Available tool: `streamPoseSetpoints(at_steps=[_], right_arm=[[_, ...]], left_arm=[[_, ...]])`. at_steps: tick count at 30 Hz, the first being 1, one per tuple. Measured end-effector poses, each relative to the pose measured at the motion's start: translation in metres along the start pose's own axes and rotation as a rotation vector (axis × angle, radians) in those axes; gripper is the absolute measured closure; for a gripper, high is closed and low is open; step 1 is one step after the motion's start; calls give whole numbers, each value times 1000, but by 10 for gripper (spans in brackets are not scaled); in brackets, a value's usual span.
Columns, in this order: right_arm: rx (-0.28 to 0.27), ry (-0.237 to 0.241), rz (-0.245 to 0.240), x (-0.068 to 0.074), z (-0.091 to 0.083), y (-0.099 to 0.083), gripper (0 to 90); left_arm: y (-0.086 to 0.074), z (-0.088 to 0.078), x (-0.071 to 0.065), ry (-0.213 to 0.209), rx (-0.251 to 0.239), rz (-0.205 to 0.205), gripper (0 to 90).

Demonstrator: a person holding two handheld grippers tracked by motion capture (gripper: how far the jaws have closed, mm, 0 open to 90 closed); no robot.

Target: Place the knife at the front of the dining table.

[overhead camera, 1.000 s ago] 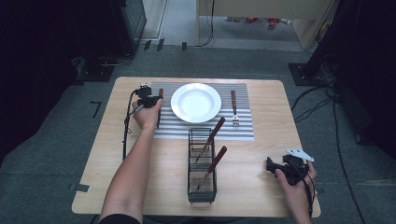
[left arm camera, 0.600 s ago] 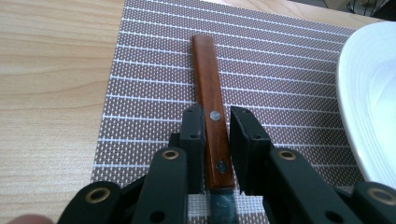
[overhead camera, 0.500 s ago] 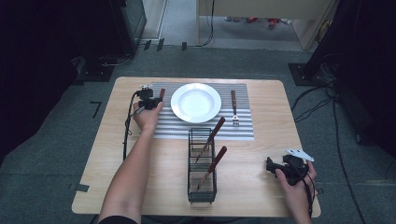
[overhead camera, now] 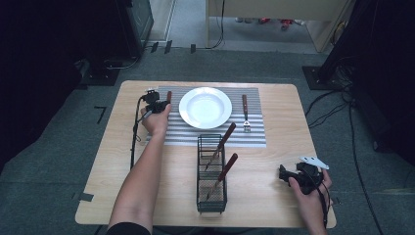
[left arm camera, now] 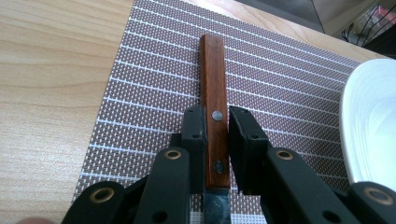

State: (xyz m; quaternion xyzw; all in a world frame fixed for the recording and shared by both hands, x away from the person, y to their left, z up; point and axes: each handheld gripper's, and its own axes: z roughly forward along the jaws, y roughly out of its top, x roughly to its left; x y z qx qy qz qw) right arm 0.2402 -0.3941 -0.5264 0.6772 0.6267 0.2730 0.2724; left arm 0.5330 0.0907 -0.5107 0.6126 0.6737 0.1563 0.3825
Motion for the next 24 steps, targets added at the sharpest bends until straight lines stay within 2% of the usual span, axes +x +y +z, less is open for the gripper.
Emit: streamPoseSetpoints(at_steps=[3,7,15,17,20,22,24], right_arm=[[0,0,0,0,0,0,0],[0,0,0,0,0,0,0],[0,0,0,0,0,0,0],[0,0,0,0,0,0,0],[0,0,0,0,0,0,0],[0,0,0,0,0,0,0],[0,0,0,0,0,0,0]], left_arm=[[0,0,0,1,-4,-1,780],[-1,1,-2,11,-14,20,777],[-2,0,-1,-2,-16,18,753],[-2,0,-1,-12,-19,13,717],[-2,0,0,-20,-29,28,653],[-1,-1,1,-18,-39,24,544],[1,-5,3,-29,-44,-1,420]])
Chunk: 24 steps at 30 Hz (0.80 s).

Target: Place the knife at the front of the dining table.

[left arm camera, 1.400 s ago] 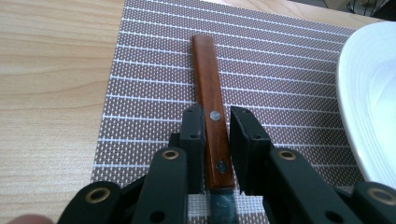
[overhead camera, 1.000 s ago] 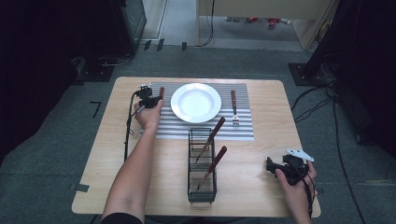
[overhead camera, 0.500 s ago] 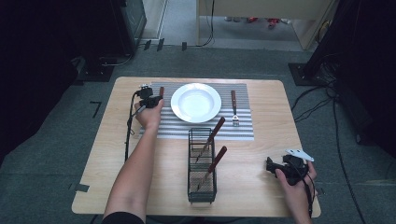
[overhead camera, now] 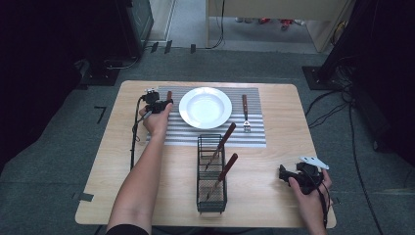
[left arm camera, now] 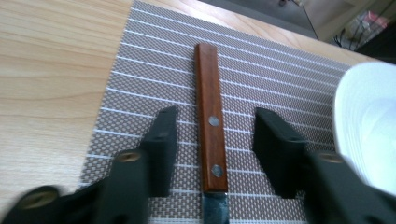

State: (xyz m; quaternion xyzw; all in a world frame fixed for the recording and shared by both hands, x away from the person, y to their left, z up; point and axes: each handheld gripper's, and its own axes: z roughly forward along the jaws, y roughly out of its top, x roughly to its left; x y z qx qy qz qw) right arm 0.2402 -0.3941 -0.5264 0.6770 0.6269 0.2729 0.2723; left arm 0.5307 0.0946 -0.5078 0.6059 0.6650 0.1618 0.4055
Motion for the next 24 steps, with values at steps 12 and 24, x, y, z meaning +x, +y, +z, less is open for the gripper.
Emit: streamPoseSetpoints(at_steps=[12,24], right_arm=[[0,0,0,0,0,0,0],[0,0,0,0,0,0,0]], left_arm=[[10,-32,-8,-69,-11,75,0],[7,-72,-7,-130,-19,108,0]])
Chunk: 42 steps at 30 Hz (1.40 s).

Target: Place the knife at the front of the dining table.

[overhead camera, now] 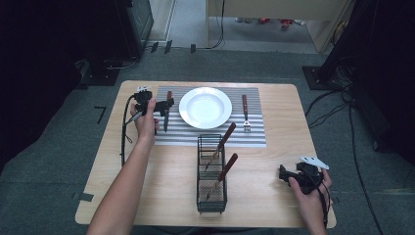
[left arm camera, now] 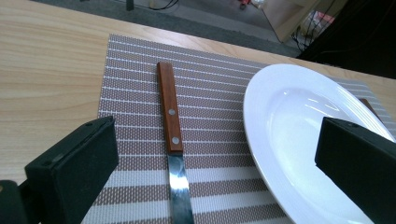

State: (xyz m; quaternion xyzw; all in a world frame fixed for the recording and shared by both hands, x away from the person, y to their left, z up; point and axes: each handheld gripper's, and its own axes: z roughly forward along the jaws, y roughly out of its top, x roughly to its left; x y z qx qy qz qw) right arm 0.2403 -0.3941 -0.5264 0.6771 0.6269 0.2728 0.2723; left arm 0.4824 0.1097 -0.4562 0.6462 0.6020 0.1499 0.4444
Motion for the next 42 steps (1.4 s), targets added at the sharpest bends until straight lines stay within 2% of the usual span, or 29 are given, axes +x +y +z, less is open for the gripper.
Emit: streamPoseSetpoints(at_steps=[7,12,17,21,27,35,39,42], right_arm=[[0,0,0,0,0,0,0],[0,0,0,0,0,0,0],[0,0,0,0,0,0,0],[0,0,0,0,0,0,0],[0,0,0,0,0,0,0],[0,0,0,0,0,0,0],[0,0,0,0,0,0,0],[0,0,0,0,0,0,0]], left_arm=[[-3,-24,1,-20,-11,29,0],[-5,-44,0,-40,-41,47,0],[-11,-62,-2,-41,-59,70,0],[-19,-75,-4,-53,-58,82,0],[-37,-95,-3,-49,-72,104,0],[-62,-118,8,-44,-75,119,0],[-75,-128,13,-39,-62,125,0],[-86,-138,19,-51,-57,104,0]])
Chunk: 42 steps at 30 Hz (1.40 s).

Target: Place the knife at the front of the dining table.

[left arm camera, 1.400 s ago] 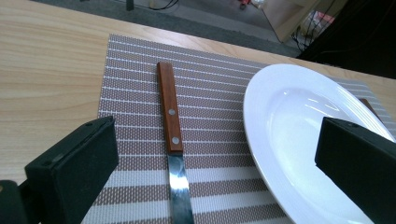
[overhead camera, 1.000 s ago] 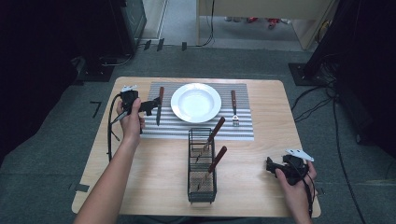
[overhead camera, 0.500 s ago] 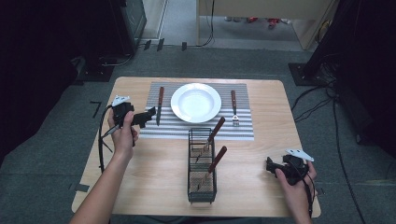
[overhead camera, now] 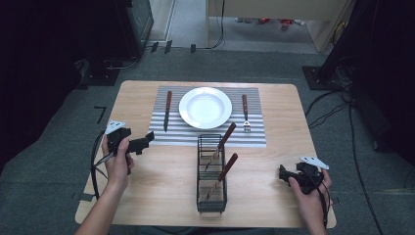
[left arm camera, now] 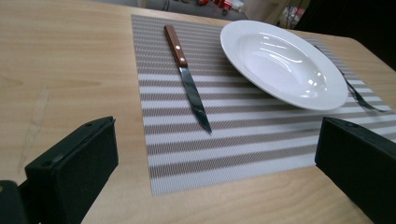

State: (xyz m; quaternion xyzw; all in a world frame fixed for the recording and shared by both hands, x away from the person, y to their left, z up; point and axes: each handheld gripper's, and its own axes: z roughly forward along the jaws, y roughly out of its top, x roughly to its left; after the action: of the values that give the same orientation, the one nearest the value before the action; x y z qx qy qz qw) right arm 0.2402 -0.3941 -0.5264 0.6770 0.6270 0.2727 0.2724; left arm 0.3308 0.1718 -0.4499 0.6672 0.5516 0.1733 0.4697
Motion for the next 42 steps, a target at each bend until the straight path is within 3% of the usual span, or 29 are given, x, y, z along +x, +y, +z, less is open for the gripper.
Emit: streamPoseSetpoints(at_steps=[11,14,16,20,24,26,32,42], right_arm=[[1,0,1,0,0,0,0],[1,0,1,0,0,0,0],[1,0,1,0,0,0,0],[1,0,2,0,0,0,0],[1,0,2,0,0,0,0],[1,0,1,0,0,0,0],[1,0,2,0,0,0,0],[1,0,1,0,0,0,0]], left_arm=[[-35,-42,17,63,-15,26,0],[-51,-52,27,68,5,0,0],[-59,-57,35,65,18,-40,0],[-74,-66,46,113,40,-58,0],[-85,-65,49,175,78,-12,0],[-87,-60,51,177,104,-23,0],[-90,-45,50,215,162,29,0],[-92,-35,41,291,209,129,0]])
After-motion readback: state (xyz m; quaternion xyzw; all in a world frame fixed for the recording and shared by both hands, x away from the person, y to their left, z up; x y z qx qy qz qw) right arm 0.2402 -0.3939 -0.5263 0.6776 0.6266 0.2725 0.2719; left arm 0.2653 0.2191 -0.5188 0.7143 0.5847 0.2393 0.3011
